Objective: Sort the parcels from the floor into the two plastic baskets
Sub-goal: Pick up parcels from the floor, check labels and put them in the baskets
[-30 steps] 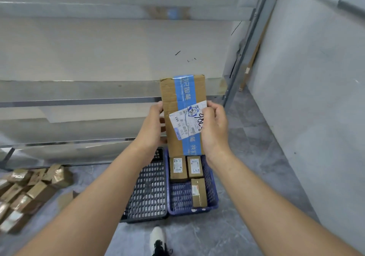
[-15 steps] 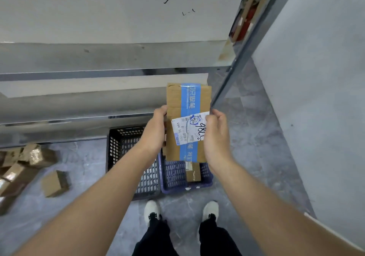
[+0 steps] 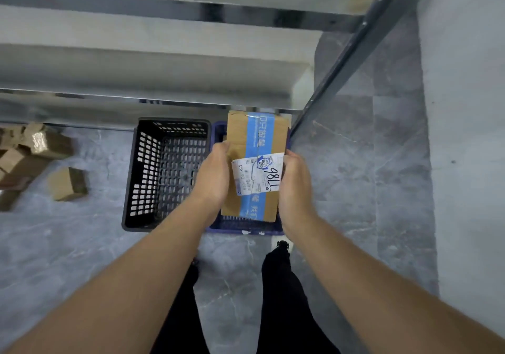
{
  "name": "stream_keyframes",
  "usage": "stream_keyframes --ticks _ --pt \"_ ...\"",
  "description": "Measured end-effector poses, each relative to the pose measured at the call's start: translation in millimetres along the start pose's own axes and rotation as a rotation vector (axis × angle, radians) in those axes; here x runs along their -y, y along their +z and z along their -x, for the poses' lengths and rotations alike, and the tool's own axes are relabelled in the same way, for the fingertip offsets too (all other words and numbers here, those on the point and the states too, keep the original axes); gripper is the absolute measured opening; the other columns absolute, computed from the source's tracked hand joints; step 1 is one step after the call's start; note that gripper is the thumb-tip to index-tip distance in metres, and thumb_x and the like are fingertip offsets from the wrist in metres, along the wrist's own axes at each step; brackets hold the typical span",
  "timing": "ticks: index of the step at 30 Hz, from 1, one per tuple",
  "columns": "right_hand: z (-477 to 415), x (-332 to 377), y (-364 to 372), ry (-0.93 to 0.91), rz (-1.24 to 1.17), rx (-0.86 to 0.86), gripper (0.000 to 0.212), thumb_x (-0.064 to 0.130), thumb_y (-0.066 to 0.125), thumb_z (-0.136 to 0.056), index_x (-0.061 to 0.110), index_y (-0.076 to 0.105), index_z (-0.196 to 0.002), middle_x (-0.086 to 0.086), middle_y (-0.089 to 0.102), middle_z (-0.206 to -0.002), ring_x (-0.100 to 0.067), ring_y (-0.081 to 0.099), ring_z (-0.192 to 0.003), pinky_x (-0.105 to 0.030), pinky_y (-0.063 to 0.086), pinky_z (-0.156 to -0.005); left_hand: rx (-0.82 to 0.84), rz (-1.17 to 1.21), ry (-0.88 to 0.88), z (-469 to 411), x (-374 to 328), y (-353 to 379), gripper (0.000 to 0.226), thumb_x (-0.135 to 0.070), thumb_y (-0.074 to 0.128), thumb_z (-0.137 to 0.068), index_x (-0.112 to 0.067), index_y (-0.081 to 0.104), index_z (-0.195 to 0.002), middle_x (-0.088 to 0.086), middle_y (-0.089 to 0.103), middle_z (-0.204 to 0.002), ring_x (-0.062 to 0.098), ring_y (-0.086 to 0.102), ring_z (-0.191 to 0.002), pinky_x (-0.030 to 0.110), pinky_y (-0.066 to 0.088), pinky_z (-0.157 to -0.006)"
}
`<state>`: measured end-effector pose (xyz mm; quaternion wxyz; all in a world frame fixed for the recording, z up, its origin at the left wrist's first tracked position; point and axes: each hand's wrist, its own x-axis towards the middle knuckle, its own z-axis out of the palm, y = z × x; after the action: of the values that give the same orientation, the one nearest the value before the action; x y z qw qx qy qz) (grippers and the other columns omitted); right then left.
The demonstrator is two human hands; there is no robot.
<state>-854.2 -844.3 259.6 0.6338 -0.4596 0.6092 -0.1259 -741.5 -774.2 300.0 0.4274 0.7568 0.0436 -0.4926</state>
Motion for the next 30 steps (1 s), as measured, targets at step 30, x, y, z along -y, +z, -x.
stream_keyframes --ticks 30 --pt "-243.0 -321.8 96.4 0.268 0.111 0.112 0.052 0.052 0.040 -0.103 0.024 0.071 -0.134 0.000 0.078 -0.125 -0.024 0.073 -0.117 -0.037 0.055 -0.087 -0.022 0.062 -0.207 -327.3 298.7 27.7 0.061 -0.062 0.032 -0.087 -0.026 0.066 -0.123 0.003 0.070 -0.117 0.018 0.065 -0.103 0.027 0.039 -0.069"
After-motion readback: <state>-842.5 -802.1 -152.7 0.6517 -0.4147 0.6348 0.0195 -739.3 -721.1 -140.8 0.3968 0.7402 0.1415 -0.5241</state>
